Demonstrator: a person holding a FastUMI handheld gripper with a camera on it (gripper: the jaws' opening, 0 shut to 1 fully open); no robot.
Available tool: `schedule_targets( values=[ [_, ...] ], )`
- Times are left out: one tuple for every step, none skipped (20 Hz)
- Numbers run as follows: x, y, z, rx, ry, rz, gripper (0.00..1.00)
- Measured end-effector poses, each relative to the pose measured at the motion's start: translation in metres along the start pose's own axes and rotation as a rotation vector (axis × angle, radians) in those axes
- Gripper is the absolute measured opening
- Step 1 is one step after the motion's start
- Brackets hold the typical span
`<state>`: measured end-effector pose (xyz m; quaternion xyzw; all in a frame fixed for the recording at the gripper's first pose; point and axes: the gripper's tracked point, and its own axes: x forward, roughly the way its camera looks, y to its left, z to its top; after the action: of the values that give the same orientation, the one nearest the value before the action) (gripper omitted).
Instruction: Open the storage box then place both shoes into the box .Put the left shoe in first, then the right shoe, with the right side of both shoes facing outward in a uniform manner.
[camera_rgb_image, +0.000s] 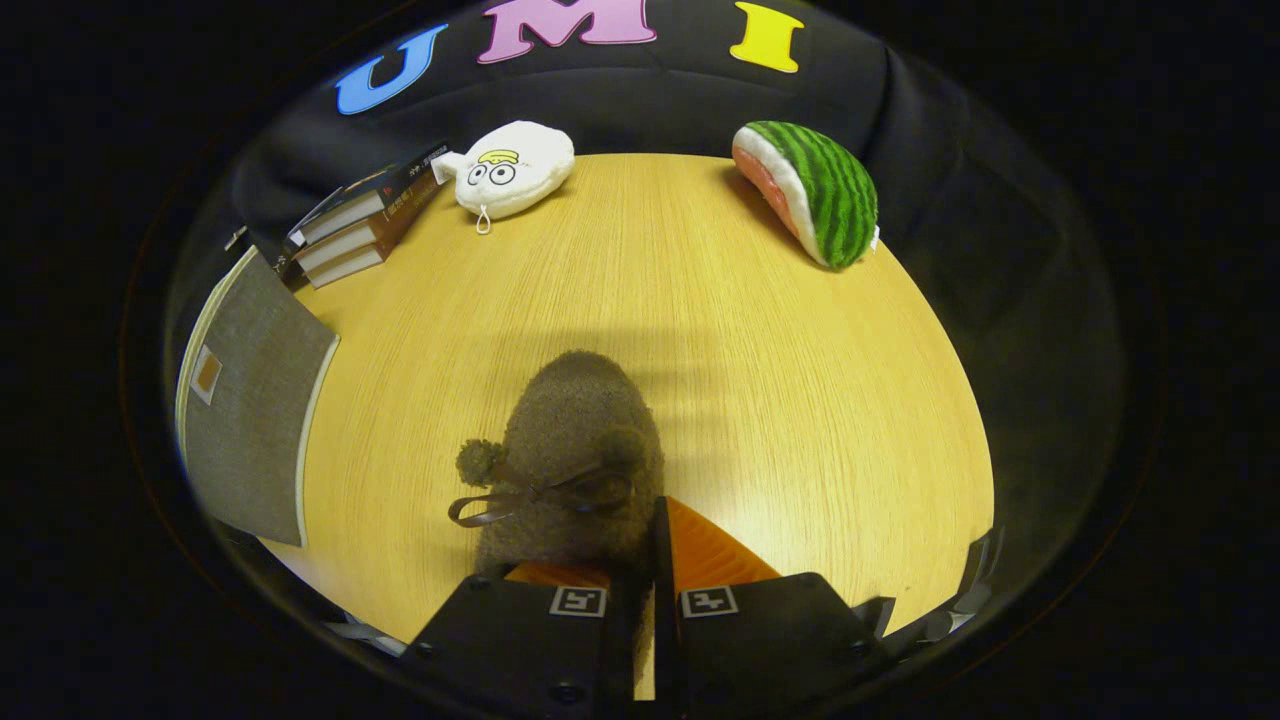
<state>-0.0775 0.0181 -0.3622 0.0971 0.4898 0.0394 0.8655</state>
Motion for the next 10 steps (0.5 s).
schedule_targets(
  values=[
    [-0.006,-0.002,0.003,0.011,-0.005,-0.007,0.12],
    [-0.015,-0.003,0.008,0.024,-0.016,-0.010,0.13],
    [-0.024,-0.002,0.015,0.036,-0.027,-0.008,0.13],
    [-0.035,0.002,0.022,0.045,-0.040,-0.001,0.12],
    [-0.045,0.008,0.032,0.046,-0.056,0.006,0.13],
    [-0.058,0.014,0.042,0.045,-0.077,0.013,0.13],
    [-0.071,0.022,0.053,0.048,-0.101,0.024,0.13],
    [-0.083,0.033,0.065,0.054,-0.124,0.040,0.13],
    [-0.095,0.045,0.077,0.062,-0.146,0.059,0.13],
    [-0.106,0.060,0.086,0.072,-0.162,0.080,0.13]
  ],
)
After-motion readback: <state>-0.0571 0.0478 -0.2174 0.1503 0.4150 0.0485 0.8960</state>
